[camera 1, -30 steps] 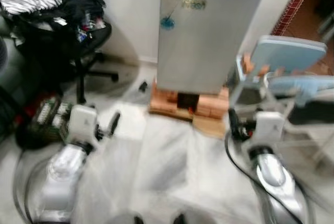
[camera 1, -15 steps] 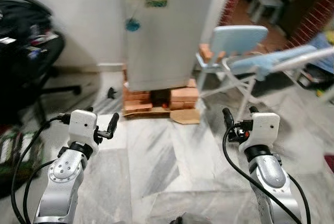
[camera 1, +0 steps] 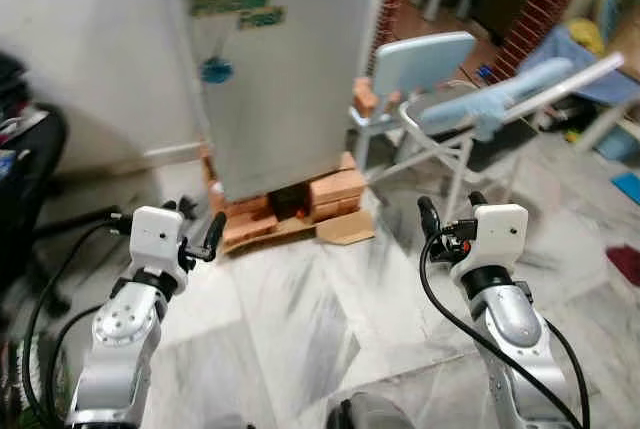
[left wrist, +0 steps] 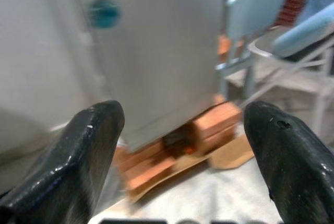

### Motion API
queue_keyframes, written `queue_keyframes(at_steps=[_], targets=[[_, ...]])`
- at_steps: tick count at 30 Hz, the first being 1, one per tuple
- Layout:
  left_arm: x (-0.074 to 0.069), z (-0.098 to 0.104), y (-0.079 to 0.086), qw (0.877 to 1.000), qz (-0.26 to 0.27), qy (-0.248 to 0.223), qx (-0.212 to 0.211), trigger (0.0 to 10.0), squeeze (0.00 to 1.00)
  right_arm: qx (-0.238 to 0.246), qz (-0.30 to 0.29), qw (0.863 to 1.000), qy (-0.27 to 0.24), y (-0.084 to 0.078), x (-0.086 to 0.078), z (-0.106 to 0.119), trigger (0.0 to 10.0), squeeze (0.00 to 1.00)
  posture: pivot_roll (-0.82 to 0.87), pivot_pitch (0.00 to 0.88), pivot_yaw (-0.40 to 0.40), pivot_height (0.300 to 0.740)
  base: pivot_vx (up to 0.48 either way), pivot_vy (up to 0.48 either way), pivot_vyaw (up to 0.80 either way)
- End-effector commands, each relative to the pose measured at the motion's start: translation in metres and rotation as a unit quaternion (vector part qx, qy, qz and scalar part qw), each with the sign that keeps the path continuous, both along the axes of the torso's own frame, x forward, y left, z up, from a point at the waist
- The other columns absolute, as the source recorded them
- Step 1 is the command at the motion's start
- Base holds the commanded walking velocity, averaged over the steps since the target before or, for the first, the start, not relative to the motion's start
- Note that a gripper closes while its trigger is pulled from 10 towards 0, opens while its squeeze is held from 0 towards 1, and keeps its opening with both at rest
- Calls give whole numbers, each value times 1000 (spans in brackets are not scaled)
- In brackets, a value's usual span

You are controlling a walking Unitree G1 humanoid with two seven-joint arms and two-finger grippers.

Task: Restocking fridge

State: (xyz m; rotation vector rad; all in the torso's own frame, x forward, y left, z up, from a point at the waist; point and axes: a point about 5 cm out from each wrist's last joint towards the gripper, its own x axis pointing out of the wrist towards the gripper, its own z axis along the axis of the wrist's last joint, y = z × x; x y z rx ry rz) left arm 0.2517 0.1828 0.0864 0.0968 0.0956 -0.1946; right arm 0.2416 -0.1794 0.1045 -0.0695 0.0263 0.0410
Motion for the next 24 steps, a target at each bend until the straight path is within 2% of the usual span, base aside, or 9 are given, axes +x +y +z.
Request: queue_keyframes(at_steps=[1,7,17,20,24], targets=[[0,1,0,1000,-2,-1,5,10000,0,-2,-7,1000,-1,-2,2,0,10000,0,-39,51,-42,740,292,382,-800],[1,1,0,1000,5,5,7,10000,0,-4,-9,1000,-1,-4,1,0,10000,0,-37,56,-43,740,274,394,-800],[0,-2,4,1000,15,17,9,10000,0,-4,-11,1000,8,-2,-1,-5,10000,0,-26,70,-55,740,0,468,-800],[0,-3,4,1000,12,18,13,10000,0,-3,-10,1000,8,-2,-2,-6,10000,0,-26,70,-55,740,0,480,-638],[-1,-3,1,1000,11,18,9,10000,0,1,-13,1000,9,-3,-1,-6,10000,0,-27,71,-57,740,0,480,0]])
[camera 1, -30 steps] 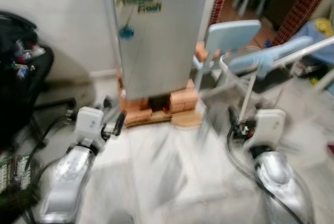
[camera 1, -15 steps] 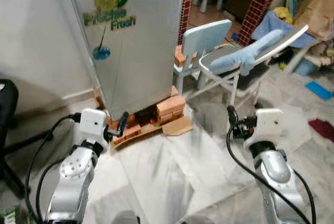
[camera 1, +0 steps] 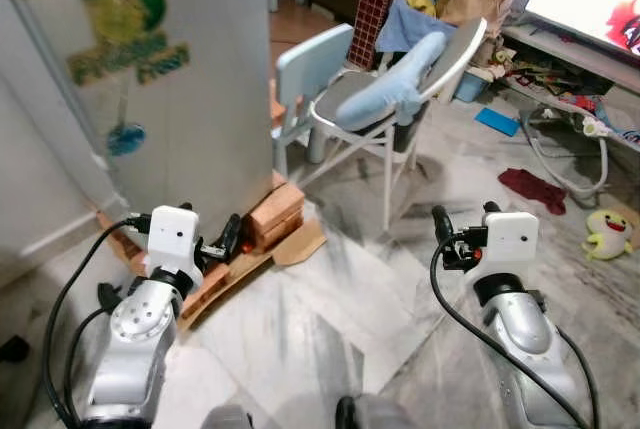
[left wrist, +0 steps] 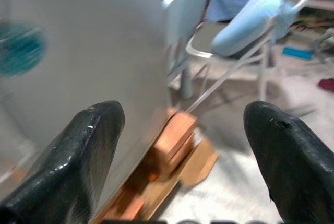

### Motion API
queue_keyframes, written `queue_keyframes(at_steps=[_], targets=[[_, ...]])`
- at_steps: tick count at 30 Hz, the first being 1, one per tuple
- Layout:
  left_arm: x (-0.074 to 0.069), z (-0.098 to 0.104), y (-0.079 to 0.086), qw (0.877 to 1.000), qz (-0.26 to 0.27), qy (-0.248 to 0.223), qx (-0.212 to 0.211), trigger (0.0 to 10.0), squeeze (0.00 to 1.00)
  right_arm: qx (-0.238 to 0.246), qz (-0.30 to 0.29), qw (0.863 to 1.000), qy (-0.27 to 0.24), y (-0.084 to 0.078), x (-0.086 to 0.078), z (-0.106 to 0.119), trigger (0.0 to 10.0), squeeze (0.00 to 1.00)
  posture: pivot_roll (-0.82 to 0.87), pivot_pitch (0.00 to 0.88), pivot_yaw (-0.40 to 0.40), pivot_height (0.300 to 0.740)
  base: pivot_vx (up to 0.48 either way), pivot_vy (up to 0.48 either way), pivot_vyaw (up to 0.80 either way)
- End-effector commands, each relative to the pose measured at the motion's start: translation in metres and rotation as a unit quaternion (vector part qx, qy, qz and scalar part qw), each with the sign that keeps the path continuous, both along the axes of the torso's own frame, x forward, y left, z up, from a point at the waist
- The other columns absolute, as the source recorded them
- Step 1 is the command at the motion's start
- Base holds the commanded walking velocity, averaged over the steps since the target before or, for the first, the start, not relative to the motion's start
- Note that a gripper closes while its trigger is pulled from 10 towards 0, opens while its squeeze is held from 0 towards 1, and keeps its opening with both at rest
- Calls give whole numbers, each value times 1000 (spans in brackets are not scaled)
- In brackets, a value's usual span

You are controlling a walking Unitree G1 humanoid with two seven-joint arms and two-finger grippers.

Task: Restocking fridge

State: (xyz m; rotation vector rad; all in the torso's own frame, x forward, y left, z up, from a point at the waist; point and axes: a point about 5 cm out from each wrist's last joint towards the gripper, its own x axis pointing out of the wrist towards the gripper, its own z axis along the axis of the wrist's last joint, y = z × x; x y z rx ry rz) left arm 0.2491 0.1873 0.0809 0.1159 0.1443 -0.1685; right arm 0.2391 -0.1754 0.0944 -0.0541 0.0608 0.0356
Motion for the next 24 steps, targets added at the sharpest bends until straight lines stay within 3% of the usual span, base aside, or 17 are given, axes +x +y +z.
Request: queue_keyframes(at_steps=[1,4,12,21,24], targets=[[1,1,-3,1000,4,-2,2,10000,0,-7,-11,1000,-8,-7,2,4,10000,0,-26,73,-59,740,0,480,0],[1,-3,-5,1000,9,18,-15,10000,0,-8,-12,1000,-6,-9,2,4,10000,0,-24,76,-64,740,0,480,0],[-2,-1,-8,1000,-22,3,-3,10000,0,-5,-17,1000,2,-9,2,0,10000,0,-12,84,-70,740,0,480,0],[-1,0,-12,999,-39,-4,10,10000,0,-4,-23,1000,1,-10,3,0,10000,0,-15,72,-62,740,0,470,-736],[1,1,-14,999,-42,-13,21,10000,0,-2,-39,999,-4,-12,2,-1,10000,0,-16,55,-38,740,0,126,-144]])
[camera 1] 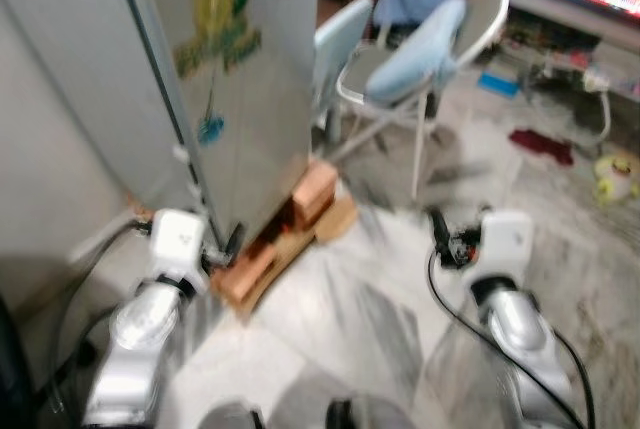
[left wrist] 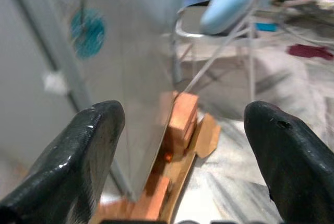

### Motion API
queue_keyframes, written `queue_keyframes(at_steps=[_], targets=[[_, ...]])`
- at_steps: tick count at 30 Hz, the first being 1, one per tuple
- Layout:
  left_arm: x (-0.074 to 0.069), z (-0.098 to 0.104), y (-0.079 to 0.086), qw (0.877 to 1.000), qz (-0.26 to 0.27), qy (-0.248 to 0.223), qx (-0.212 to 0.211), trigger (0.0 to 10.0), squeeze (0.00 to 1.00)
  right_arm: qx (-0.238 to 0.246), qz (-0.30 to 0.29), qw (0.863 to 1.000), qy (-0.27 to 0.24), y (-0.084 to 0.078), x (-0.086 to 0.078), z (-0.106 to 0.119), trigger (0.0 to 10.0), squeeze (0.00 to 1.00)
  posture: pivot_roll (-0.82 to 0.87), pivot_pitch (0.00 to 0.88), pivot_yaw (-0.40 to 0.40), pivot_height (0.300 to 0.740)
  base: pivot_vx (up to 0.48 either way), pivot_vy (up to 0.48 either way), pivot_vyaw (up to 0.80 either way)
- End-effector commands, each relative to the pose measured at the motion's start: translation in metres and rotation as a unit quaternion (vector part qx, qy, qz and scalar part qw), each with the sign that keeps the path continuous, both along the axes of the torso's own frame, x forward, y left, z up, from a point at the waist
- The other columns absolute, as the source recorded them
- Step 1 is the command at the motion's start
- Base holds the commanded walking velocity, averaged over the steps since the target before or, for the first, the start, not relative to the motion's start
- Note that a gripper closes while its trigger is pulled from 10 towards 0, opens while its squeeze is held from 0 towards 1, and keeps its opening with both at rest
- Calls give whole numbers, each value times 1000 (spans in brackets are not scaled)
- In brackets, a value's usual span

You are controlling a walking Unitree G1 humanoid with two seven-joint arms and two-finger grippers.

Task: Restocking fridge

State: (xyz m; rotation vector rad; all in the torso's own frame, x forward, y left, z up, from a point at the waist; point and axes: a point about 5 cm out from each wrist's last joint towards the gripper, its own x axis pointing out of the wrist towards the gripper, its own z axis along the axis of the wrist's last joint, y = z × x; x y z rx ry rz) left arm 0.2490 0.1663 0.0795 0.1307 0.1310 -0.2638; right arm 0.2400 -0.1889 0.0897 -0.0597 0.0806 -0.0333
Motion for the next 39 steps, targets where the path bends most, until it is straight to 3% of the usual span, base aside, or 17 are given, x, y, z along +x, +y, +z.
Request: queue_keyframes(at_steps=[1,4,13,17,24,31,39], targets=[[1,2,7,1000,6,-10,19,10000,0,2,-8,1000,-14,1,1,3,10000,0,-17,49,-27,740,0,0,0],[5,-2,5,999,-7,3,45,10000,0,3,-19,1000,-23,2,3,4,10000,0,-21,36,3,740,0,0,0],[25,6,7,999,-15,5,39,10000,0,5,-26,999,-31,8,5,3,10000,0,-32,20,22,740,0,0,0],[24,11,4,1000,-8,3,8,10000,0,3,-13,999,-31,7,7,5,10000,0,-9,35,-10,740,0,91,-767],[14,6,-3,1000,-18,12,-8,10000,0,13,-11,999,-28,10,16,4,10000,0,12,49,-32,740,0,469,-800],[14,6,-10,999,-28,12,-13,10000,0,13,-4,999,-33,15,17,6,10000,0,-3,41,-34,740,0,480,-737],[18,5,-17,999,-37,7,-14,10000,0,8,-9,999,-37,12,15,7,10000,0,-11,47,-36,740,0,402,-57]])
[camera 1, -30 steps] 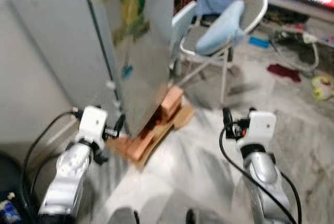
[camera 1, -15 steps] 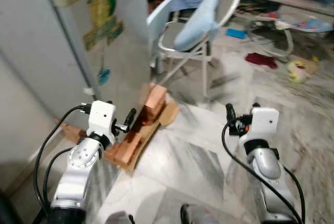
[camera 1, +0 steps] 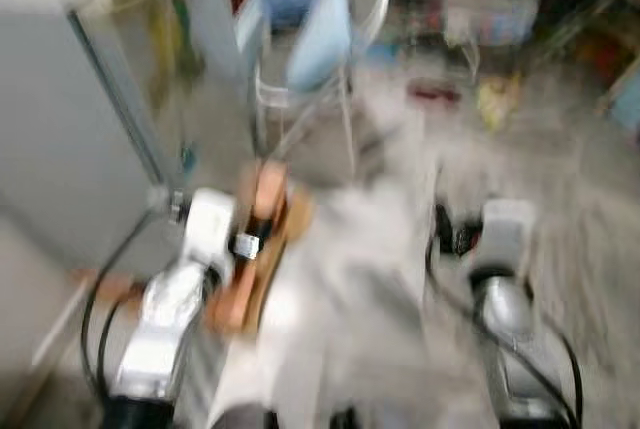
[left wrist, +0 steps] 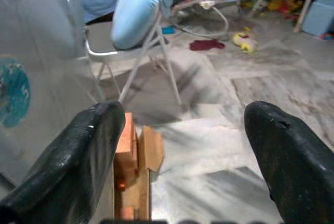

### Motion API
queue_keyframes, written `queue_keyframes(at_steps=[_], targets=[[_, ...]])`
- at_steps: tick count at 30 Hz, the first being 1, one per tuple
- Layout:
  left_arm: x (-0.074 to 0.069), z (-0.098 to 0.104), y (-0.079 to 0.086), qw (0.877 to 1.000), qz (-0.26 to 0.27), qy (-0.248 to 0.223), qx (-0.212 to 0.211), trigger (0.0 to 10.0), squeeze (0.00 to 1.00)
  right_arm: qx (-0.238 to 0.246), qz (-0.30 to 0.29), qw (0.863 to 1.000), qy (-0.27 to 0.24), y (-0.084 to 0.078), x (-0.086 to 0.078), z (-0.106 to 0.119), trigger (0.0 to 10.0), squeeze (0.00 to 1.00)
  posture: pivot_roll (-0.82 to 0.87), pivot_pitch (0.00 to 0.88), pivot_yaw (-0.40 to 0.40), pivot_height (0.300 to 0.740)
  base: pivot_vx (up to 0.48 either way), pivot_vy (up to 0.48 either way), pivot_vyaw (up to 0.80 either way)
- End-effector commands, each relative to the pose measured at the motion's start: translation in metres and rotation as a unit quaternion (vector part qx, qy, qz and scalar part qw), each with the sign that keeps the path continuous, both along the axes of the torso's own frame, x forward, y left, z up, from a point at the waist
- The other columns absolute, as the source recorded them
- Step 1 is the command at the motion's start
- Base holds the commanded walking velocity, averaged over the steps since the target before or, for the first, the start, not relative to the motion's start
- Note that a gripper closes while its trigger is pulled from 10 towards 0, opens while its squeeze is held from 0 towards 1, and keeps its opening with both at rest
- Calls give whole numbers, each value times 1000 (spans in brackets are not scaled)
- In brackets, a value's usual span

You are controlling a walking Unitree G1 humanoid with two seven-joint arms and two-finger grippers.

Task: Restocking fridge

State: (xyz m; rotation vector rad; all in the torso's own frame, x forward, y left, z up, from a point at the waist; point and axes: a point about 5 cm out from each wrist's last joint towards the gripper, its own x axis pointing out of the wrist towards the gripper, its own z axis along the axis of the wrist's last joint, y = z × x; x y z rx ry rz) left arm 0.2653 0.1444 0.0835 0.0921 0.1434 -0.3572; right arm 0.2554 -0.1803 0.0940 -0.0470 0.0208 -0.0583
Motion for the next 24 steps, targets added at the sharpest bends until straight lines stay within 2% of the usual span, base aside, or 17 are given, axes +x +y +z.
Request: queue_keyframes(at_steps=[1,4,7,8,11,16,20,24], targets=[[1,1,5,1000,9,-6,5,10000,0,3,3,1000,-7,4,0,3,10000,0,-11,48,-36,740,0,386,0],[1,1,7,1000,20,-10,5,10000,0,1,5,1000,-7,4,-1,3,10000,0,-9,51,-42,740,0,203,0],[2,0,18,997,70,-16,-3,10000,0,0,6,1000,-6,4,-1,3,10000,0,-8,52,-49,740,0,0,0],[4,-1,26,995,100,-12,-17,10000,0,0,6,1000,-6,3,-2,3,10000,0,-9,54,-56,740,0,0,0],[6,-2,38,990,137,-7,-41,10000,0,0,7,1000,-5,2,-3,4,10000,0,-9,56,-64,740,0,0,0],[6,2,39,991,125,-22,-51,10000,0,-2,9,1000,0,0,-5,3,10000,0,-11,60,-70,740,0,0,-84],[6,3,39,990,127,-27,-55,10000,0,-3,10,1000,1,0,-6,3,10000,0,-13,61,-69,740,354,0,-466],[6,5,40,990,127,-32,-58,10000,0,-5,11,1000,1,0,-7,4,10000,0,-16,62,-70,740,451,0,0]])
